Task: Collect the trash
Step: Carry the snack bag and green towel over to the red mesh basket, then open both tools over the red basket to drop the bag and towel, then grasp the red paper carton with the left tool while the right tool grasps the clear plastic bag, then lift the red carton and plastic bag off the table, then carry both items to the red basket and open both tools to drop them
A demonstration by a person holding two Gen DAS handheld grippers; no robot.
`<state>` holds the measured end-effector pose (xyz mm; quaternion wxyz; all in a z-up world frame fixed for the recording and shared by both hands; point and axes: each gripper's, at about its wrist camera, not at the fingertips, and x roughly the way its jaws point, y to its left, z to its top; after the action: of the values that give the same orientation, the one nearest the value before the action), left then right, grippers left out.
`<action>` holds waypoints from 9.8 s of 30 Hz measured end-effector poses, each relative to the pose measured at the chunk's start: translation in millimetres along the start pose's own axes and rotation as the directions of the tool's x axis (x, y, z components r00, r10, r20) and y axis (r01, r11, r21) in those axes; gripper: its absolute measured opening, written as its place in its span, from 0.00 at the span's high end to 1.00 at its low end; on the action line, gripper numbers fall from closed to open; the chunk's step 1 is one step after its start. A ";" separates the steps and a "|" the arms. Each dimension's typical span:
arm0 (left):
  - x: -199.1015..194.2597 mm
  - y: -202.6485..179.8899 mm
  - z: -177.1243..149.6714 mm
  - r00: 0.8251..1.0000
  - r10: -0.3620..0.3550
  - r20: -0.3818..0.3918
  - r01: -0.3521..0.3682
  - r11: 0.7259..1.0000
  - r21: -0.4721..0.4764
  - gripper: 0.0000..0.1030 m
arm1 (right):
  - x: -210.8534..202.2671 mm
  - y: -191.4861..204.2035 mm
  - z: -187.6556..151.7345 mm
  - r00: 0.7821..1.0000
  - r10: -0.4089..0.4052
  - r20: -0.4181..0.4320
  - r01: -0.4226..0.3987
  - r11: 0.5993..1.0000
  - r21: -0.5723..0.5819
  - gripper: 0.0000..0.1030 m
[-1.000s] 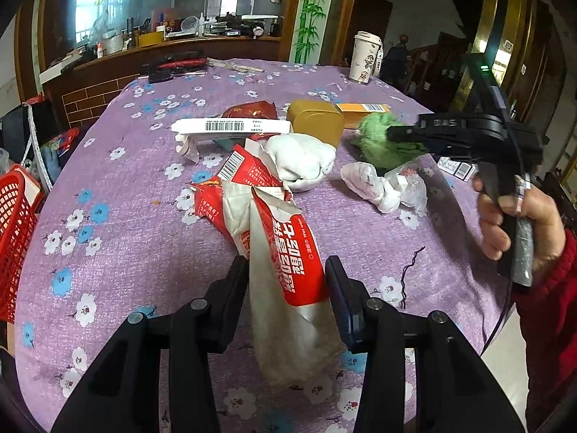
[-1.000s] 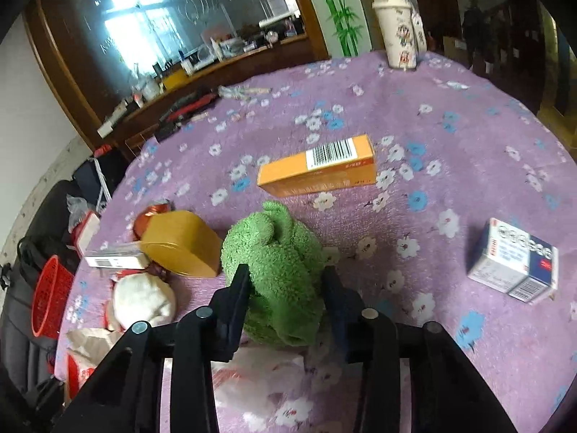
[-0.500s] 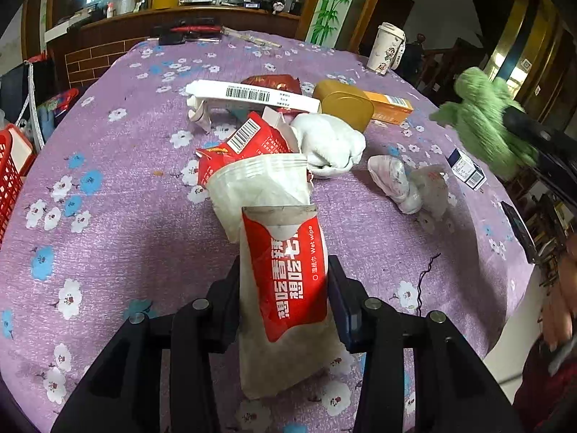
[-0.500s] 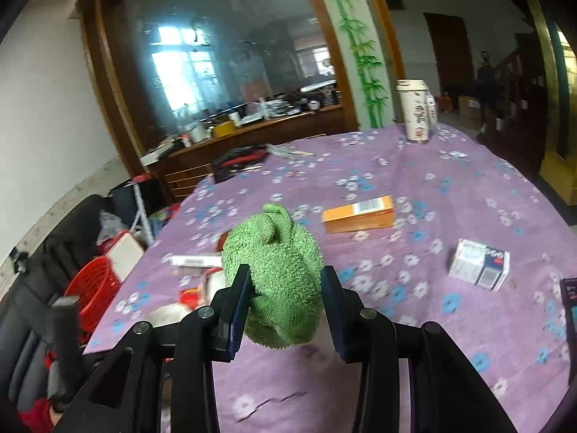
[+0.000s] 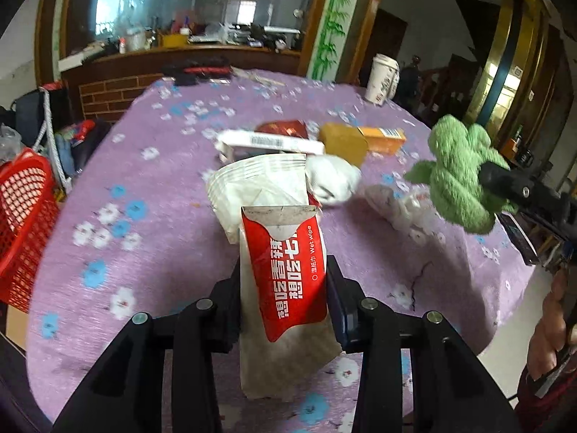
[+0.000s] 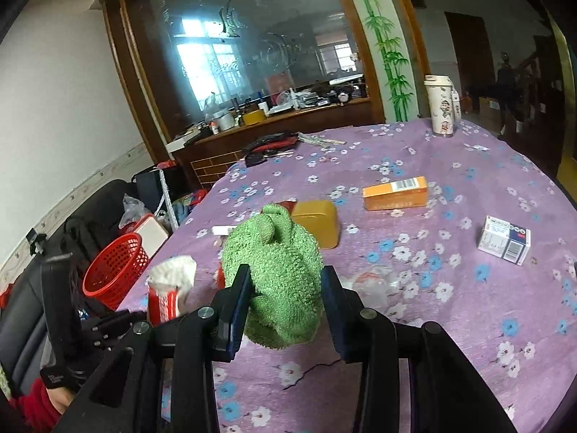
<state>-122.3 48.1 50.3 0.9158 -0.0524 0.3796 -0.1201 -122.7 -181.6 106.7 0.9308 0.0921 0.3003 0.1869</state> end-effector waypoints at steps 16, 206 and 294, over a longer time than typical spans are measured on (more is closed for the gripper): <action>-21.1 17.4 7.9 0.996 0.070 0.060 -0.070 0.998 0.002 0.63 | 23.4 34.0 -0.1 0.998 0.039 -0.056 -0.042 0.998 -0.044 0.60; -6.1 -3.1 22.7 0.998 -0.008 0.061 0.007 1.000 0.024 0.97 | 25.1 -12.2 -8.9 0.997 -0.044 -0.055 0.052 0.989 0.139 0.76; -139.8 226.9 16.7 0.925 0.316 0.212 -0.229 0.908 -0.352 0.97 | 141.4 216.2 43.9 0.953 0.204 -0.223 -0.245 0.954 -0.172 0.75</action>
<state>-165.0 303.5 115.0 0.9451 -0.1622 0.2719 0.0814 -53.9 70.3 129.1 0.8725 0.0132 0.3609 0.3291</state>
